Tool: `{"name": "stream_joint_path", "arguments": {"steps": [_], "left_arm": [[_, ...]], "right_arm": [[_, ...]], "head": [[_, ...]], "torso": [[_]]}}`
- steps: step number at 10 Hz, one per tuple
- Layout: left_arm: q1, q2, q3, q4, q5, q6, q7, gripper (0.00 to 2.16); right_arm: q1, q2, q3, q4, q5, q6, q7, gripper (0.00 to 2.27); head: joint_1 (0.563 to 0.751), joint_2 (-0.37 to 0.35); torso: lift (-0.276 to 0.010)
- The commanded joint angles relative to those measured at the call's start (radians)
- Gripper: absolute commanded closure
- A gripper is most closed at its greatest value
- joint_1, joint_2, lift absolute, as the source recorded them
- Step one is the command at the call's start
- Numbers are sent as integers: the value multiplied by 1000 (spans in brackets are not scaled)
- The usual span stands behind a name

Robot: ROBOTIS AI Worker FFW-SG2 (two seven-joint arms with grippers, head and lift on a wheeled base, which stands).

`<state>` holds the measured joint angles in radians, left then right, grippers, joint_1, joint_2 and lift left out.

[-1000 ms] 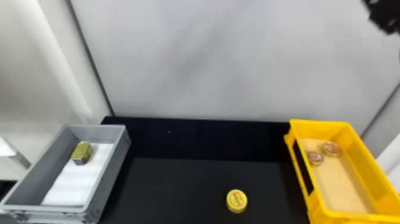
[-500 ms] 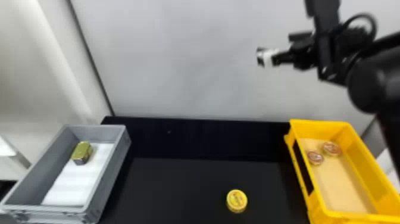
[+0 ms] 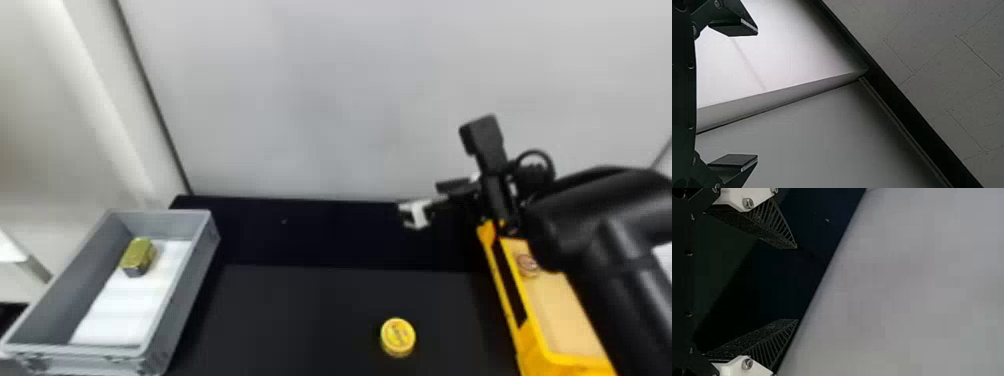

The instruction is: Pick up the round yellow can and place it in the yellow rectangular box

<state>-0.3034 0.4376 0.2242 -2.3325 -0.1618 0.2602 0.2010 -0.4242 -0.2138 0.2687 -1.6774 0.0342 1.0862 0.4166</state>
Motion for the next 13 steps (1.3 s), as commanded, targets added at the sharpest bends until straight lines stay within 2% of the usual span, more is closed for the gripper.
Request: {"name": "stream_joint_path", "arguments": {"steps": [1, 3, 4, 13], "left_arm": [[-5, 0, -5, 2, 4, -1, 0, 140], [-6, -2, -9, 4, 4, -1, 0, 142], [-8, -3, -11, 4, 4, -1, 0, 142], [-13, -8, -20, 10, 4, -7, 0, 140]], "right_arm": [[44, -2, 49, 58, 70, -3, 68, 133], [71, 2, 93, 127, 107, -27, 164, 131], [78, 4, 120, 156, 115, -40, 183, 131], [87, 14, 199, 337, 141, -168, 237, 133]], "head": [[663, 54], [663, 54], [663, 54], [663, 54]], "torso": [[-9], [-9], [-9], [-9]]}}
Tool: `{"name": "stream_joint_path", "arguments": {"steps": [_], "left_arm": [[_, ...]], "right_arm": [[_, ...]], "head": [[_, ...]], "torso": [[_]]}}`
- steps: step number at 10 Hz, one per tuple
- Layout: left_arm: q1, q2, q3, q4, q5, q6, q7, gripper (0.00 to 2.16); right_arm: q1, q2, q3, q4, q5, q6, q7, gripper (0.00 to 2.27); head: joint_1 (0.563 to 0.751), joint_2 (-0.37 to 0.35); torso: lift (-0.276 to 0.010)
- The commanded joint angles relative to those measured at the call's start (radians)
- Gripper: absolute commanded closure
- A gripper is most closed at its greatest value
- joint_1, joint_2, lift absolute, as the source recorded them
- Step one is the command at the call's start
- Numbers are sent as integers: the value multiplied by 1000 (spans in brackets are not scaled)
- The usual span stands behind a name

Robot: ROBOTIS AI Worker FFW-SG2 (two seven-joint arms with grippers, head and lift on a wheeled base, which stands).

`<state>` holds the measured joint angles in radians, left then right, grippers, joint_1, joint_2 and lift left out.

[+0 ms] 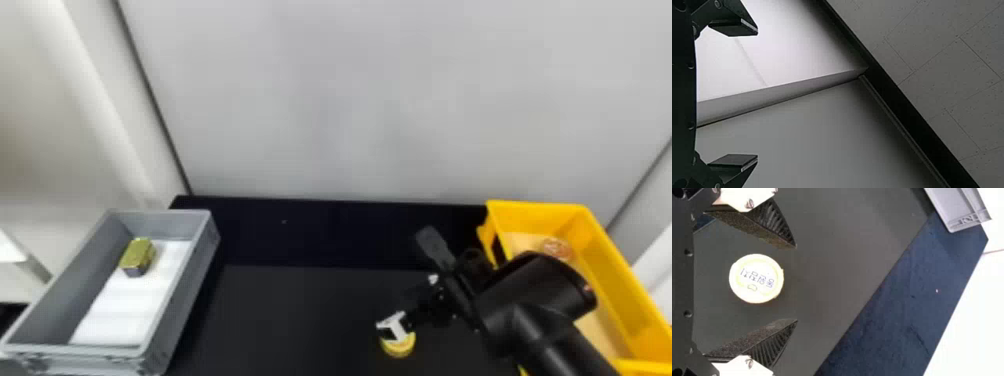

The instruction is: Pick up the round yellow can and place it in the yellow rectangular box

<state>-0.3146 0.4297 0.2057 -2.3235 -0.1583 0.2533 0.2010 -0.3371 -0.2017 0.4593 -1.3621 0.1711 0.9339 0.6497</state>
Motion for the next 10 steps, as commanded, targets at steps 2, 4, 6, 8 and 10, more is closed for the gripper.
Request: {"name": "stream_joint_path", "arguments": {"steps": [2, 4, 6, 8, 10], "left_arm": [[0, 2, -2, 1, 0, -2, 0, 140], [-1, 2, -2, 1, 0, -2, 0, 142], [0, 2, -2, 1, 0, -2, 0, 140], [-1, 2, -3, 0, 0, -2, 0, 140], [0, 2, -3, 0, 0, -2, 0, 140]], "right_arm": [[4, 2, 16, 41, 15, -22, 13, 133], [10, 1, 16, 51, 22, -25, 19, 133], [16, 1, 18, 57, 25, -30, 29, 133], [18, 1, 16, 69, 33, -36, 33, 133], [20, 2, 15, 81, 39, -45, 36, 133]], "head": [[663, 54], [663, 54], [663, 54], [663, 54], [663, 54]], "torso": [[-9], [-9], [-9], [-9], [-9]]}}
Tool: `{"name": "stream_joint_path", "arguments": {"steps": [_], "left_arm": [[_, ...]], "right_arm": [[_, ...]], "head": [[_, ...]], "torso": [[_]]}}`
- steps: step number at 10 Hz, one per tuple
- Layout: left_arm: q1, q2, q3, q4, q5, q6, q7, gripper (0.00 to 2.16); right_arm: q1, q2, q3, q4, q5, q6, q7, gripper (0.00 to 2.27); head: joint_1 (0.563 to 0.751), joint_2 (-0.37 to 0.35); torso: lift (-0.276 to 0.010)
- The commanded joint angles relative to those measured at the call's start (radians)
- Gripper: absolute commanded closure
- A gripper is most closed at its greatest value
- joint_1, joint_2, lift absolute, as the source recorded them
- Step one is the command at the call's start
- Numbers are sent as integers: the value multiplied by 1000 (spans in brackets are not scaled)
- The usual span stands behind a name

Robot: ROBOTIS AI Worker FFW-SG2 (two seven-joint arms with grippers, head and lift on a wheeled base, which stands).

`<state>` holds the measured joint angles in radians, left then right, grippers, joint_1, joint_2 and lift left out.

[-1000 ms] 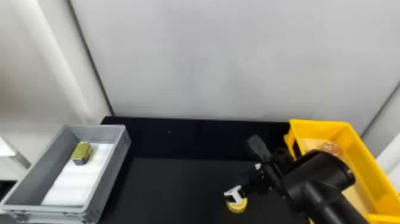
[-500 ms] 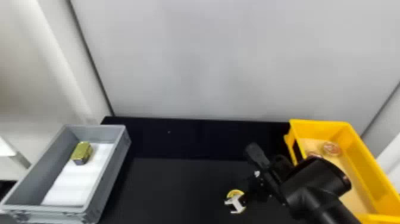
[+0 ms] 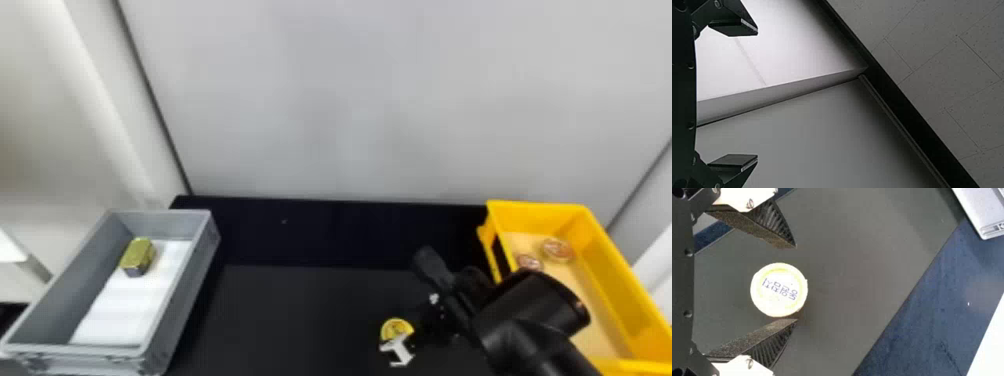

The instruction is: Pick up the round yellow can and place it in the yellow rectangular box

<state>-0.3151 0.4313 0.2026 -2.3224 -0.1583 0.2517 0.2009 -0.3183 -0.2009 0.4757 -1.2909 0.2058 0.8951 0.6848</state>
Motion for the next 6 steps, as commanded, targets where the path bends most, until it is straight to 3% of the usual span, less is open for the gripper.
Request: {"name": "stream_joint_path", "arguments": {"steps": [1, 6], "left_arm": [[1, 0, 0, -2, -1, 0, 0, 142], [-1, 0, 0, -5, -1, 0, 0, 140]], "right_arm": [[1, 1, -1, 16, 8, -11, 3, 133], [4, 11, -9, 45, 18, -31, 9, 133]], "head": [[663, 54], [663, 54]], "torso": [[-9], [-9]]}}
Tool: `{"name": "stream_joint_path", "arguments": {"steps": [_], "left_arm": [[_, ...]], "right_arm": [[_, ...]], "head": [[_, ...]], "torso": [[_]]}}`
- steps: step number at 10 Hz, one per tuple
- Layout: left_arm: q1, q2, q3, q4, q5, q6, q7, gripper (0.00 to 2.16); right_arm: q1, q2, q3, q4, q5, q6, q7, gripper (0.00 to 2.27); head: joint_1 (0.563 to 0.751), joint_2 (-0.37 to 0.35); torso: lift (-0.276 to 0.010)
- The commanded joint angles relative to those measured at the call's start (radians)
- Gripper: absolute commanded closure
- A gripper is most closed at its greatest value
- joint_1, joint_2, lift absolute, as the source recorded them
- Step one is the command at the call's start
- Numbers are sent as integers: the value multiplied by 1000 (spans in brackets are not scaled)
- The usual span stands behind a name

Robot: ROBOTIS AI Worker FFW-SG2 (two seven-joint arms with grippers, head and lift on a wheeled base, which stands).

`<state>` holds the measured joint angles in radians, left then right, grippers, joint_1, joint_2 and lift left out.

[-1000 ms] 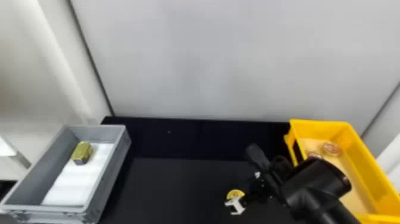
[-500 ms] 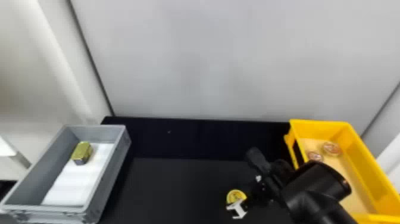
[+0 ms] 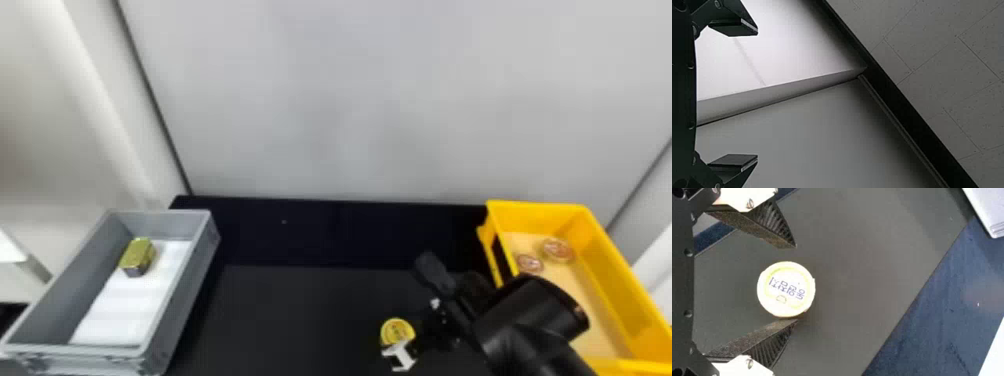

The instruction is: Pick up the round yellow can and place it in the yellow rectangular box

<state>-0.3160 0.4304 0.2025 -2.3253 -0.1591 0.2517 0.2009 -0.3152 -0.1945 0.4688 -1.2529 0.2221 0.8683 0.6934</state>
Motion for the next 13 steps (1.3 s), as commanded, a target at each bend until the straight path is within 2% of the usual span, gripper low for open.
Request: {"name": "stream_joint_path", "arguments": {"steps": [1, 6, 7, 9, 13], "left_arm": [[0, 1, -1, 0, 0, 0, -1, 140], [-2, 1, -3, -2, 1, 2, -1, 142], [-2, 1, -5, -2, 1, 2, -1, 142], [-3, 1, -6, -3, 0, 2, -3, 140], [-3, 1, -6, -3, 0, 5, -3, 140]], "right_arm": [[1, 4, -2, 12, 4, -7, 0, 133], [-1, 4, -10, 27, 17, -18, 3, 167], [-1, 4, -5, 27, 17, -9, 3, 234], [-2, 4, -4, 23, 20, 8, -6, 670], [-1, 3, -8, 10, 27, 10, 16, 673]], "head": [[663, 54], [663, 54], [663, 54], [663, 54], [663, 54]], "torso": [[-9], [-9], [-9], [-9], [-9]]}}
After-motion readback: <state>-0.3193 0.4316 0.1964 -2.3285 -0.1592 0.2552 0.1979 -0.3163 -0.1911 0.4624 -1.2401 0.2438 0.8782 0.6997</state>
